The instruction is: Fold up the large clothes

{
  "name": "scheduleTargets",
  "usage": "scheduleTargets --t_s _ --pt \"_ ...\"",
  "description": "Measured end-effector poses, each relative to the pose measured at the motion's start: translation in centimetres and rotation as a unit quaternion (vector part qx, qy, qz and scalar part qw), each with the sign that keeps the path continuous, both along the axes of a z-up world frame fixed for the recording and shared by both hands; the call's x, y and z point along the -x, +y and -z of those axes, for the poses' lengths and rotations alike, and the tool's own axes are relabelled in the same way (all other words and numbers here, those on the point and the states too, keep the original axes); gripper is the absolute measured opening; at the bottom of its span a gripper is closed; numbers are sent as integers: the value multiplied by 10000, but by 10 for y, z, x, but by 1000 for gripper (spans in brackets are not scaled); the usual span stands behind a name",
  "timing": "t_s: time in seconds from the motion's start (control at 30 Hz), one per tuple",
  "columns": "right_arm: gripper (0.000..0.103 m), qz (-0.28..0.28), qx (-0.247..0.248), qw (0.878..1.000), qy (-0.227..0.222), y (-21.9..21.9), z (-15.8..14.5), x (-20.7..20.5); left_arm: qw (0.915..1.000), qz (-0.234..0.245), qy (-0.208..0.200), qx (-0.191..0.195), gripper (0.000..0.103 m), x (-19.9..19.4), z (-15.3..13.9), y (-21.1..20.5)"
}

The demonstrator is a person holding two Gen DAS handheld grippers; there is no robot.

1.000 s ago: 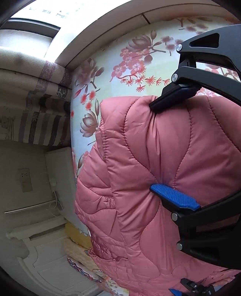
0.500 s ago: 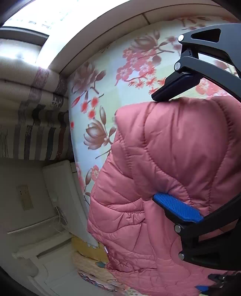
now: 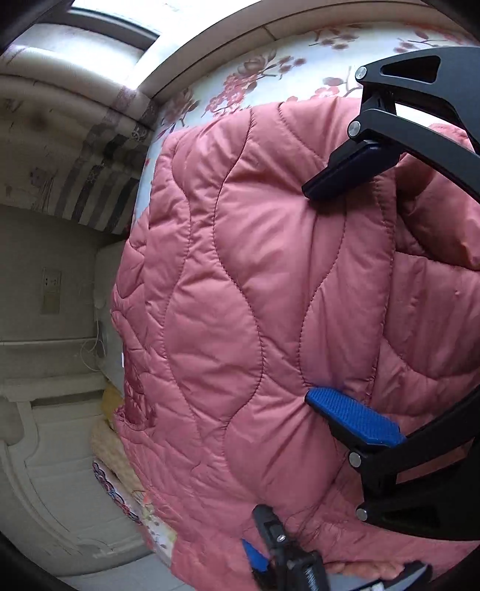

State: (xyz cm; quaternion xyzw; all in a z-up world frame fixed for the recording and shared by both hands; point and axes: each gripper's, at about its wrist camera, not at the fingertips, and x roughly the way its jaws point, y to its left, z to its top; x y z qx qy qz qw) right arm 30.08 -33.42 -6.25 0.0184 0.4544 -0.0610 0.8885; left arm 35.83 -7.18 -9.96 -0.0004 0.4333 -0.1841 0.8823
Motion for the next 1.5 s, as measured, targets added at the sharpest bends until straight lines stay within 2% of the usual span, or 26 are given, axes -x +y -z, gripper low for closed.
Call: scheduleTargets --t_s 0.13,0.23,0.3,0.4,0.47,0.5,0.53,0.57,0.63,0.67,0.7,0.73,0.8,0.83,0.87,0.9,0.93,0.97,1.0,1.03,1.17,1.2,1.27,1.33,1.43,1.5 --pt "98 177 -88 9980 -601 2 -27 29 10000 -13 -16 67 101 1 -1 2" --pt "98 107 47 9989 -451 14 -14 37 9987 -301 -236 340 101 7 -13 17" --pt "98 186 253 9995 -53 17 9 31 9946 -591 -430 744 101 16 -30 42" --pt "98 251 151 9996 38 16 14 30 9767 -1304 -892 1450 101 37 -60 105" --pt "98 238 93 9997 44 14 13 29 9581 -1880 -1126 1843 101 50 -69 156" --pt "98 240 56 9997 53 13 14 30 9418 -2360 -1152 2097 101 54 -70 197" --pt "98 240 39 9997 44 13 14 30 9305 -2663 -1144 2240 101 57 -69 220" --pt "98 239 36 9997 42 13 14 30 9136 -3061 -1131 2426 99 60 -66 249" --pt "98 237 14 9997 36 13 14 30 8604 -4108 -1020 2839 95 74 -53 320" --pt "98 236 -10 9997 31 12 14 31 8474 -4342 -998 2887 91 77 -50 336" --pt "98 238 -25 9997 27 14 14 32 8267 -4732 -1004 2872 91 81 -46 362" --pt "98 235 -44 9997 24 13 14 33 8111 -5018 -1033 2823 91 84 -44 381" --pt "98 225 -61 9997 20 11 16 33 7892 -5346 -1028 2843 91 82 -37 411" --pt "98 225 -66 9997 21 11 15 33 7838 -5382 -1022 2924 89 77 -34 424" --pt "98 223 -75 9997 19 11 16 33 7841 -5355 -1026 2966 87 72 -33 433" --pt "98 221 -90 9997 17 10 16 33 7888 -5314 -1012 2920 79 63 -33 441" --pt "98 220 -113 9997 11 10 16 33 7955 -5241 -986 2877 57 56 -33 444" --pt "98 216 -136 9997 5 9 15 33 8060 -5068 -915 2918 25 47 -32 447" --pt "98 217 -162 9996 -2 9 15 33 8174 -4887 -775 2951 13 36 -32 447" --pt "98 211 -177 9996 -7 7 15 33 8211 -4847 -768 2917 8 32 -35 443" --pt "98 222 -281 9993 -120 5 13 36 8267 -4565 -1624 2858 7 51 -81 386" --pt "98 242 -357 9989 -194 3 11 38 8376 -4259 -1892 2851 7 57 -101 360" --pt "98 371 -597 9960 -552 -2 4 46 8693 -3356 -2431 2694 7 63 -146 292" --pt "98 579 -973 9874 -1110 -14 -7 58 8934 -2510 -2662 2607 7 66 -171 235" --pt "98 1014 -1232 9678 -1946 -32 -22 78 9245 -1054 -2554 2625 9 61 -188 138" --pt "98 1365 -1259 9519 -2436 -43 -30 92 9421 -260 -2343 2385 11 58 -177 71"
